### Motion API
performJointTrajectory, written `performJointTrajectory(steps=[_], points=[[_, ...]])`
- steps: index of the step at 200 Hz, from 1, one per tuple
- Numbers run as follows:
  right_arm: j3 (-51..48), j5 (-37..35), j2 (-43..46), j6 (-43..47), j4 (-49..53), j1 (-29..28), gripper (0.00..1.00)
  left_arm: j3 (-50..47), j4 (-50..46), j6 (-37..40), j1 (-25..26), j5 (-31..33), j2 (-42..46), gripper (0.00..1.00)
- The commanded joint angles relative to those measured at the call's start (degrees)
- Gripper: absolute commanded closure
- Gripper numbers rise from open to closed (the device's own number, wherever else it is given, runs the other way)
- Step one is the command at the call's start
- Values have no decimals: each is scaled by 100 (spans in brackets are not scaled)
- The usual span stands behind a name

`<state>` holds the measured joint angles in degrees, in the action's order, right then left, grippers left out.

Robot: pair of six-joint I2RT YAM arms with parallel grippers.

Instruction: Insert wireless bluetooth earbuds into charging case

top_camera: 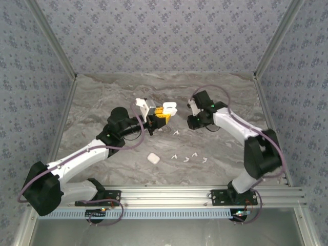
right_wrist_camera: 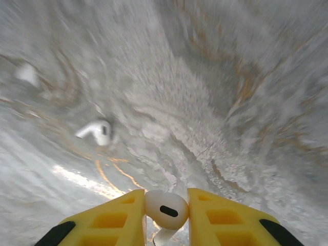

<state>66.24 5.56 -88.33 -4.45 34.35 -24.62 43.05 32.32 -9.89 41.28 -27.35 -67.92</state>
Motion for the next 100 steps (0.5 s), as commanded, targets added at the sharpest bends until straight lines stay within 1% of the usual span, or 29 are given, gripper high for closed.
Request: performJointTrajectory(steps=[1, 49, 71, 100], points=[[-57, 255, 816, 90, -245, 28, 74, 1, 639, -260, 33, 50, -121, 100], [-93, 949, 2208, -60, -1063, -15, 74, 59, 944, -546, 41, 169, -401, 100], [-98, 1141, 2637, -116, -1393, -135, 74, 85, 1027, -628, 43, 204, -489, 100], [-109, 1184, 2999, -101, -1753, -416, 74, 115, 1087, -678, 64, 187, -583, 100]])
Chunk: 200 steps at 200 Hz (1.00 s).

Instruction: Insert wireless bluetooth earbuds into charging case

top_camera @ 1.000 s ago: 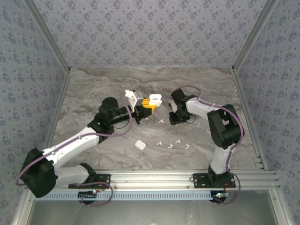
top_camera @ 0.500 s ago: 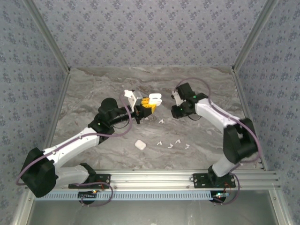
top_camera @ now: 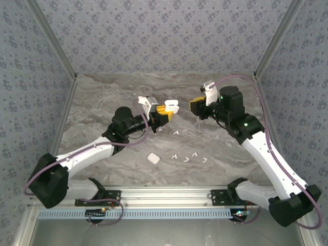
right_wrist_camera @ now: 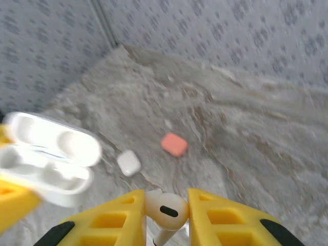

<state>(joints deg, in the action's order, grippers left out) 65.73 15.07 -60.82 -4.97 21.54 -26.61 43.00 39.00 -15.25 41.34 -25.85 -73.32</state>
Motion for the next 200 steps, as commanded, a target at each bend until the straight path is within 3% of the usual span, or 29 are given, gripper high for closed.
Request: performJointTrajectory(steps=[1, 68, 200], points=[[-60, 233, 260, -48, -492, -228, 74, 120, 417, -140, 58, 32, -47, 100], [33, -280, 123, 304, -802, -945, 74, 234, 361, -111, 107, -113, -136, 100], [95, -769, -353, 435, -544, -1037, 74, 272, 257, -9, 134, -185, -88, 100]])
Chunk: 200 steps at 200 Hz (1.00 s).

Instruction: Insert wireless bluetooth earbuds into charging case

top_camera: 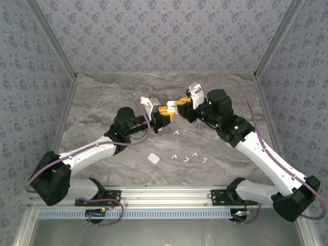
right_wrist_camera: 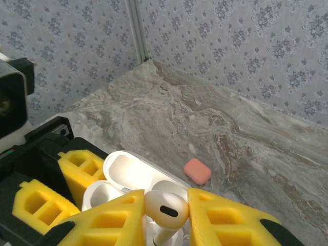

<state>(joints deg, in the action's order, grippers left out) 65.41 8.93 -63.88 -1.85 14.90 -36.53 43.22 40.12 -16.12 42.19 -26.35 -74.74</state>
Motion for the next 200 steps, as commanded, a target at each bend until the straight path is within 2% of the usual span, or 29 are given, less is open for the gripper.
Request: performJointTrajectory(steps=[1, 105, 134, 200], points=[[125, -155, -51, 123, 124, -46, 74, 249, 141, 76, 50, -134, 55, 100], [186, 212, -140, -74, 547, -44, 72, 266, 101, 98, 43, -12, 64, 100], [244, 445, -137, -206, 564, -37, 65, 242, 119, 100, 43, -11, 65, 100], [650, 868, 83, -764, 512, 417, 37, 151, 160, 144, 49, 42, 78, 100]])
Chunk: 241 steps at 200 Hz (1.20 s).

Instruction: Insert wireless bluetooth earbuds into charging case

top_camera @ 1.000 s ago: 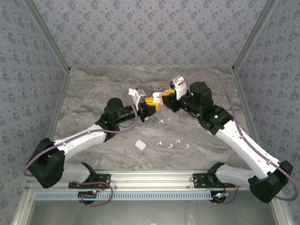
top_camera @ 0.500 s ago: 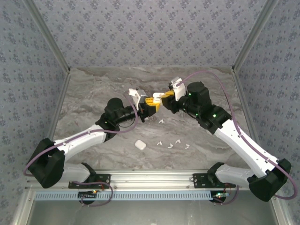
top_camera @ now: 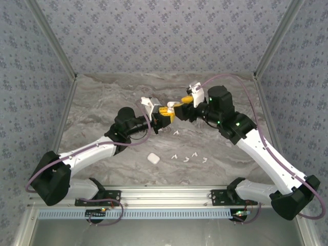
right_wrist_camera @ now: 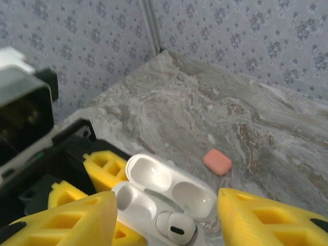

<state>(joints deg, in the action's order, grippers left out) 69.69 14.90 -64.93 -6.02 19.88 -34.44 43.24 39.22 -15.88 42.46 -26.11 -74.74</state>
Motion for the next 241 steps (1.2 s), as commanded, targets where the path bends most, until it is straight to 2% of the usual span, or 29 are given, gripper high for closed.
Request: performJointTrajectory(steps=[1, 42, 99, 110, 119, 190, 227, 241], points=[[221, 279, 194, -355, 6, 217, 37, 144, 251, 120, 20, 22, 80, 100], [166, 397, 252, -608, 88, 664, 30, 30, 332, 159, 23, 143, 125, 100], [-469, 383, 96, -856, 206, 1168, 14, -186, -79, 507, 18, 778, 505, 100], [-578, 273, 7, -870, 245, 1210, 9, -218, -165, 580, 17, 864, 592, 100], [-675, 222, -85, -851, 290, 1234, 0, -250, -232, 631, 19, 928, 672, 100], [-1625, -300, -984, -909, -250, 1166, 0, -351, -607, 857, 18, 1174, 1080, 100], [-1809, 90, -1684, -1064, -662, 1210, 0, -336, -688, 900, 17, 1199, 1129, 100], [-1757, 102, -1991, -1092, -755, 1145, 5, -325, -688, 901, 20, 1200, 1138, 100]])
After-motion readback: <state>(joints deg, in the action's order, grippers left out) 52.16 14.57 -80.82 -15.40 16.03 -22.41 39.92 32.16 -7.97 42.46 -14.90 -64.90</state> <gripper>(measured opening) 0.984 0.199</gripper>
